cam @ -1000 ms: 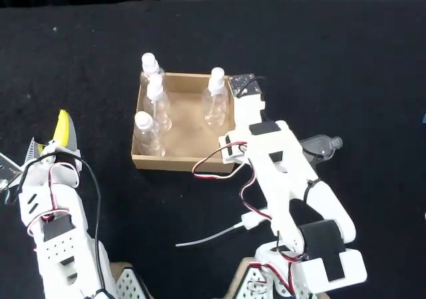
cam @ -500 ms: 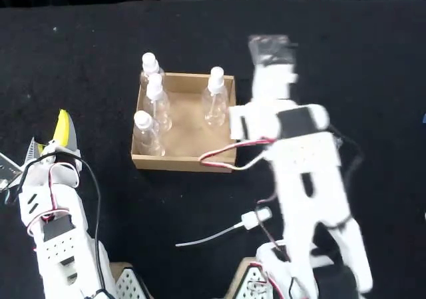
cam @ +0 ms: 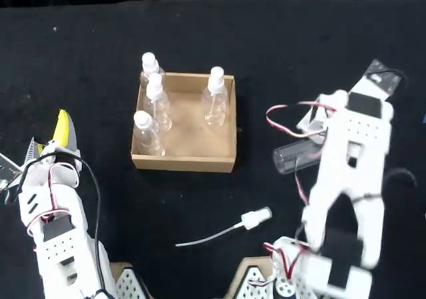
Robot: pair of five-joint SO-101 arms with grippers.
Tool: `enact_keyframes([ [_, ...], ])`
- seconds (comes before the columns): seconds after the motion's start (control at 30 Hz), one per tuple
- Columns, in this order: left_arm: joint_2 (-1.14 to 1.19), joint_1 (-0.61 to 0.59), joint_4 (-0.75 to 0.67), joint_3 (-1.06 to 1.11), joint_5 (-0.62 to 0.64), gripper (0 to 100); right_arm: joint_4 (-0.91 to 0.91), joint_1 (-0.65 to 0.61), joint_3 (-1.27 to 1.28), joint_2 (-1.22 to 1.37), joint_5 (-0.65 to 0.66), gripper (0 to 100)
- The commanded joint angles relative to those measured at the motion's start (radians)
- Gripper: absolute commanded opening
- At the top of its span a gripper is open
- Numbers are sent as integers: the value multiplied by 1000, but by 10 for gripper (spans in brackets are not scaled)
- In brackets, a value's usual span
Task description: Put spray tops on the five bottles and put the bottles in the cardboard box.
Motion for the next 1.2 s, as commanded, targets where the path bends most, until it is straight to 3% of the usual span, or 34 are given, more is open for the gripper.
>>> enact_keyframes([
  [0.0, -3, 13, -18, -15, -6, 295, -8, -40, -131, 79, -78, 345],
  [0.27, -3, 13, -18, -15, -6, 295, -9, -17, -263, 288, -232, 343],
  [0.7, -3, 13, -20, -15, -6, 295, -14, 41, -355, 526, -222, 339],
  [1.07, -3, 13, -17, -13, -6, 295, 48, 40, -484, 680, 175, 335],
  [1.17, -3, 13, -17, -13, -6, 295, 84, 48, -529, 696, 267, 234],
])
